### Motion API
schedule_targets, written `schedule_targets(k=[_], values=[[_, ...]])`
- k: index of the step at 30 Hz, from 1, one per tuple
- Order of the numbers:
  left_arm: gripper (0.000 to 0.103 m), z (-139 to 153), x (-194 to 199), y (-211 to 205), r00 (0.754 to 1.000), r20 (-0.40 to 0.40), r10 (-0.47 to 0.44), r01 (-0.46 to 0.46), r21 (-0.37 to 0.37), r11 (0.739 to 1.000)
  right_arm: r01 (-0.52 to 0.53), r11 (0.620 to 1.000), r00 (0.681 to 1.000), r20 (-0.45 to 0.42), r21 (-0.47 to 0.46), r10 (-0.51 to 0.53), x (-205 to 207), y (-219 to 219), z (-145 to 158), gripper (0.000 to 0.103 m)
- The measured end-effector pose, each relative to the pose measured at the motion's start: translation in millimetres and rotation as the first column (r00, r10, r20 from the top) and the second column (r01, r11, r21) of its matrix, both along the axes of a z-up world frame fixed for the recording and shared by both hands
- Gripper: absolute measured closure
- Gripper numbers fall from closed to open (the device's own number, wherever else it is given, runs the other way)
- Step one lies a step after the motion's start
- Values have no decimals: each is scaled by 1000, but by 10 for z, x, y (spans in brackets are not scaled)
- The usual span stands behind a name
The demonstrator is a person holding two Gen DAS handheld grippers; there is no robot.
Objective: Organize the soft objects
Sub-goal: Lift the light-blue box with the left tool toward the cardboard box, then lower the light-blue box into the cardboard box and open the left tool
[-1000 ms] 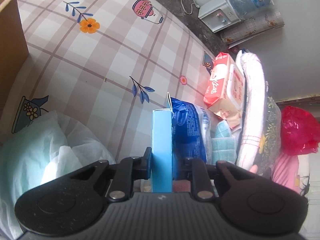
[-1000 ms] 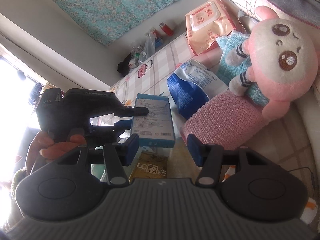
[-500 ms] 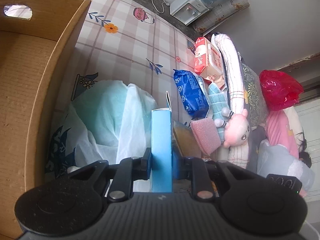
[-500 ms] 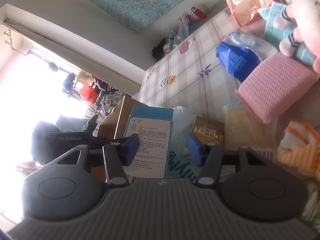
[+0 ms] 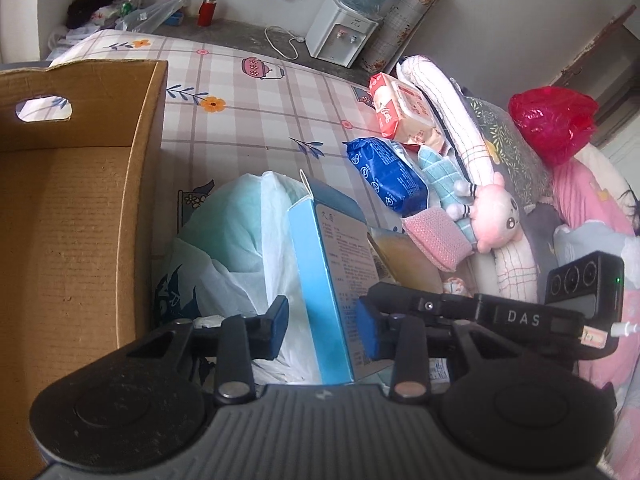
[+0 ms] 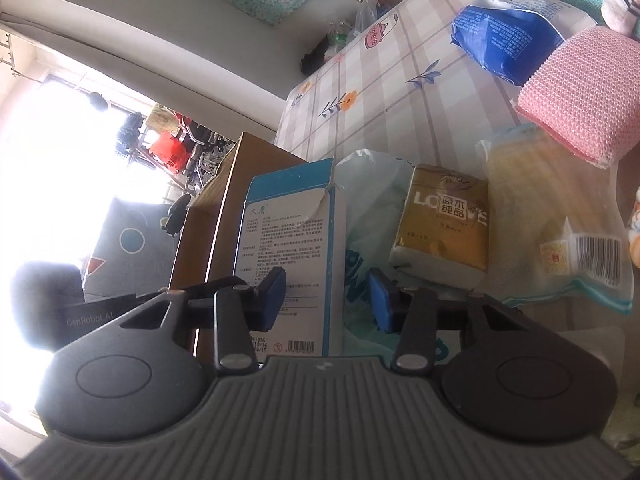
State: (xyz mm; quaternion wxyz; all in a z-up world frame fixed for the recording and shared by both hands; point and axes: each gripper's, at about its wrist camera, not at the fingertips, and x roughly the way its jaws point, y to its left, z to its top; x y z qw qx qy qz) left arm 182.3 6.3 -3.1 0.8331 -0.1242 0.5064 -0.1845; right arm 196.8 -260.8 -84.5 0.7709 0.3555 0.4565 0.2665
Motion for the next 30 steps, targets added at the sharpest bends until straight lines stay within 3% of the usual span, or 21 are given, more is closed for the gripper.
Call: schedule_targets(k=[4,8,17,23,26,30], values=[[72,-54,-28,-96,1000,6,-13,13,17,1000,-13,1000,1000,10,-17,13,-16,52,47,65],[71,68,-139,-82,998,56,-23,22,15,1000,-2,999,1000,14,-43,3,-56,89,135,65],[70,552,-407,326,985,165,55,-54,-15,998,-49,994,990,130,-98,61,-221,354,791,66],[69,813,-396,943,952,233,198,-199,-20,980,-140,984,968,192,-106,159,14,966,1211,65],[69,792,-241,1287,940,210,269,-269,-28,963,-189,976,958,198,-106,207,221,1386,1323,65],[69,628,100,1631,942,147,301,-300,-29,954,-218,970,961,148,-107,232,561,1887,1261,65]])
